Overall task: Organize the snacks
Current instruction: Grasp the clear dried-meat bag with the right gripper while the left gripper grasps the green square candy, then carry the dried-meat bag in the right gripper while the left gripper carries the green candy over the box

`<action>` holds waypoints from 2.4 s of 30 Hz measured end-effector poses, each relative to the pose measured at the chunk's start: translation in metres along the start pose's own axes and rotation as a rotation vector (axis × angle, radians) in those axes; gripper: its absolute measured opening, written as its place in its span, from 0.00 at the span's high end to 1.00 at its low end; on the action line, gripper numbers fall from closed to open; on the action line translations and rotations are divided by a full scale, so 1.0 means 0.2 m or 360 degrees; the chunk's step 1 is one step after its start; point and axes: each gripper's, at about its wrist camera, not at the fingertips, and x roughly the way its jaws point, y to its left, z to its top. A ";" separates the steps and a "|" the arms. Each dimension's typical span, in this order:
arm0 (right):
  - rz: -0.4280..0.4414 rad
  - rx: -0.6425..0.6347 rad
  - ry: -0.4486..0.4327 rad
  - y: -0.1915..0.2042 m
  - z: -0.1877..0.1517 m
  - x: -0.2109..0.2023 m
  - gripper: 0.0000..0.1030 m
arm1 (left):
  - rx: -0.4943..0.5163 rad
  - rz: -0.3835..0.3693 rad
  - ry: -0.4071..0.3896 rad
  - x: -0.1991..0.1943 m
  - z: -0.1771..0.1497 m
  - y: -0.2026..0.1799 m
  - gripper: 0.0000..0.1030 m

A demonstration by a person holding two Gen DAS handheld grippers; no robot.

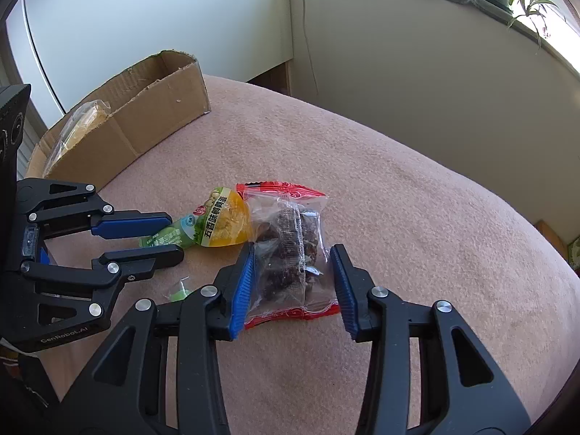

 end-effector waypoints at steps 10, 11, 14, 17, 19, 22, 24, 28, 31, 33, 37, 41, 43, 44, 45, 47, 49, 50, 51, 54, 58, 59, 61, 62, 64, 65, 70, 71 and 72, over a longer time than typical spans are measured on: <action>-0.0028 0.0027 -0.0034 0.00 -0.02 -0.08 0.60 | -0.0036 -0.0011 -0.0060 -0.09 -0.02 0.01 0.81; -0.0034 0.0029 -0.0041 0.00 -0.02 -0.09 0.60 | -0.0040 -0.0013 -0.0069 -0.11 -0.03 0.01 0.81; -0.0049 0.0032 -0.0055 0.01 -0.03 -0.13 0.60 | -0.0043 -0.0010 -0.0090 -0.14 -0.04 0.01 0.81; -0.0065 0.0038 -0.0074 0.02 -0.04 -0.17 0.60 | -0.0053 -0.0004 -0.0110 -0.18 -0.06 0.01 0.81; -0.0067 0.0039 -0.0090 0.03 -0.04 -0.20 0.60 | -0.0064 0.0003 -0.0127 -0.21 -0.06 0.01 0.81; -0.0076 0.0029 -0.0115 0.05 -0.05 -0.25 0.60 | -0.0069 0.0017 -0.0162 -0.26 -0.07 0.02 0.81; -0.0081 0.0019 -0.0130 0.08 -0.05 -0.28 0.60 | -0.0071 0.0028 -0.0188 -0.29 -0.07 0.03 0.81; -0.0080 0.0000 -0.0159 0.13 -0.03 -0.32 0.60 | -0.0085 0.0045 -0.0242 -0.38 -0.08 0.05 0.81; -0.0080 -0.0018 -0.0178 0.18 -0.02 -0.35 0.60 | -0.0091 0.0069 -0.0279 -0.43 -0.10 0.08 0.81; -0.0077 -0.0032 -0.0190 0.21 0.00 -0.37 0.60 | -0.0104 0.0081 -0.0302 -0.47 -0.11 0.10 0.81; -0.0071 -0.0063 -0.0209 0.28 0.04 -0.38 0.60 | -0.0132 0.0110 -0.0345 -0.53 -0.14 0.16 0.81; -0.0060 -0.0100 -0.0220 0.36 0.08 -0.38 0.60 | -0.0164 0.0139 -0.0375 -0.58 -0.16 0.21 0.81; -0.0050 -0.0116 -0.0227 0.40 0.10 -0.37 0.60 | -0.0188 0.0151 -0.0388 -0.60 -0.17 0.25 0.81; -0.0043 -0.0126 -0.0230 0.43 0.11 -0.37 0.60 | -0.0198 0.0156 -0.0395 -0.61 -0.18 0.27 0.81; -0.0038 -0.0135 -0.0232 0.45 0.13 -0.36 0.60 | -0.0207 0.0166 -0.0400 -0.62 -0.18 0.28 0.81; -0.0024 -0.0151 -0.0235 0.49 0.16 -0.35 0.60 | -0.0222 0.0184 -0.0407 -0.63 -0.19 0.32 0.81; -0.0010 -0.0166 -0.0237 0.52 0.19 -0.34 0.60 | -0.0237 0.0200 -0.0415 -0.65 -0.21 0.35 0.81; -0.0004 -0.0175 -0.0238 0.55 0.20 -0.33 0.60 | -0.0246 0.0208 -0.0418 -0.66 -0.21 0.37 0.81; 0.0004 -0.0184 -0.0237 0.57 0.21 -0.32 0.60 | -0.0257 0.0216 -0.0421 -0.67 -0.22 0.39 0.81; 0.0022 -0.0207 -0.0237 0.62 0.26 -0.29 0.60 | -0.0284 0.0242 -0.0425 -0.68 -0.23 0.44 0.81; 0.0048 -0.0228 -0.0237 0.69 0.31 -0.25 0.60 | -0.0325 0.0280 -0.0429 -0.70 -0.25 0.51 0.81; 0.0054 -0.0231 -0.0237 0.70 0.33 -0.24 0.60 | -0.0335 0.0287 -0.0428 -0.70 -0.25 0.53 0.81; 0.0066 -0.0238 -0.0235 0.73 0.35 -0.22 0.60 | -0.0355 0.0306 -0.0427 -0.70 -0.26 0.57 0.81; 0.0070 -0.0240 -0.0234 0.74 0.37 -0.21 0.60 | -0.0366 0.0313 -0.0428 -0.70 -0.27 0.58 0.81; 0.0081 -0.0247 -0.0232 0.76 0.39 -0.19 0.60 | -0.0382 0.0326 -0.0428 -0.71 -0.27 0.61 0.81; 0.0086 -0.0251 -0.0231 0.77 0.40 -0.18 0.60 | -0.0387 0.0333 -0.0427 -0.71 -0.28 0.62 0.81; 0.0113 -0.0261 -0.0219 0.81 0.46 -0.12 0.60 | -0.0422 0.0366 -0.0420 -0.70 -0.28 0.69 0.81; 0.0119 -0.0263 -0.0216 0.82 0.47 -0.11 0.60 | -0.0432 0.0371 -0.0418 -0.70 -0.29 0.70 0.81; 0.0123 -0.0266 -0.0213 0.83 0.48 -0.10 0.60 | -0.0439 0.0374 -0.0415 -0.69 -0.29 0.71 0.81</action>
